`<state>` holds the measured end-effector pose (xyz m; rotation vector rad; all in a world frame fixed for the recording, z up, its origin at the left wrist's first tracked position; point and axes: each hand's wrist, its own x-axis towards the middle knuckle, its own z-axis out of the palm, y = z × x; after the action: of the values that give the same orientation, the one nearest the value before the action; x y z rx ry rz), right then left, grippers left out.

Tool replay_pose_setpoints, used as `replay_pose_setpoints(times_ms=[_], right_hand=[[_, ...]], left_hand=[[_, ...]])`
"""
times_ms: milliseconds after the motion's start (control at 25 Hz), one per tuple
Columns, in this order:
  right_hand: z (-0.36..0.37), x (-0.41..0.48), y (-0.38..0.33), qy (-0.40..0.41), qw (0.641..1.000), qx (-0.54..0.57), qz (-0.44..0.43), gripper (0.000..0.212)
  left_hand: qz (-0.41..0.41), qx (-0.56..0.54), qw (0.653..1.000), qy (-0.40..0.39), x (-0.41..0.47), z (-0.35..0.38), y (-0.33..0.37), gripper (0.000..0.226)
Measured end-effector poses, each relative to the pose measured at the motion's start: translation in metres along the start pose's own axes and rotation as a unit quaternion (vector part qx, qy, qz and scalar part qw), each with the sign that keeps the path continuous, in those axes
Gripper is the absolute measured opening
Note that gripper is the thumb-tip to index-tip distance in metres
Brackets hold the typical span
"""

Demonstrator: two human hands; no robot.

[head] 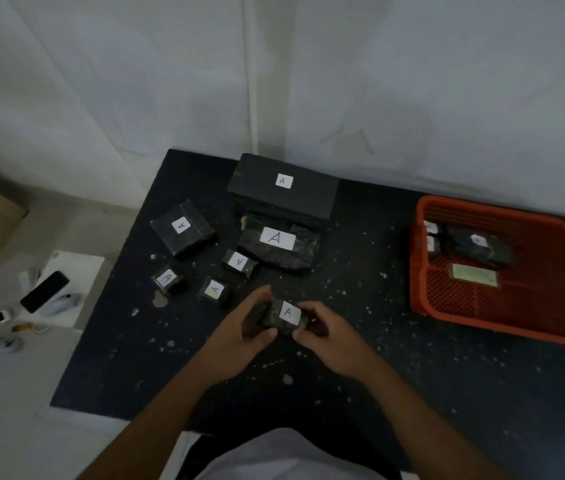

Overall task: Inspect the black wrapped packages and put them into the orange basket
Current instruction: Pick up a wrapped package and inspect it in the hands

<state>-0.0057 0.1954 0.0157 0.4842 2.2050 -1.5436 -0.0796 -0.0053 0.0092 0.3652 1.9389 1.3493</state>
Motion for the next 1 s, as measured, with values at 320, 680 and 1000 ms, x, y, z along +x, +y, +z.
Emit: replay_pose_setpoints(times_ms=[320, 680, 1000], right_hand=[[-0.044, -0.066, 0.034, 0.07, 0.995, 0.011, -0.076, 0.043], [-0.113, -0.103, 0.075, 0.118, 0.989, 0.033, -0.087, 0.051], [-0.161, -0.128, 0.093, 0.136, 0.975, 0.177, -0.019, 0.041]], left_hand=[[0.06, 0.048, 0.995, -0.056, 0.003, 0.077, 0.045, 0.047], [0.072, 0.025, 0.995, -0.064, 0.02, 0.149, 0.08, 0.045], [0.053, 0.011, 0.998, -0.035, 0.041, 0.211, 0.116, 0.012]])
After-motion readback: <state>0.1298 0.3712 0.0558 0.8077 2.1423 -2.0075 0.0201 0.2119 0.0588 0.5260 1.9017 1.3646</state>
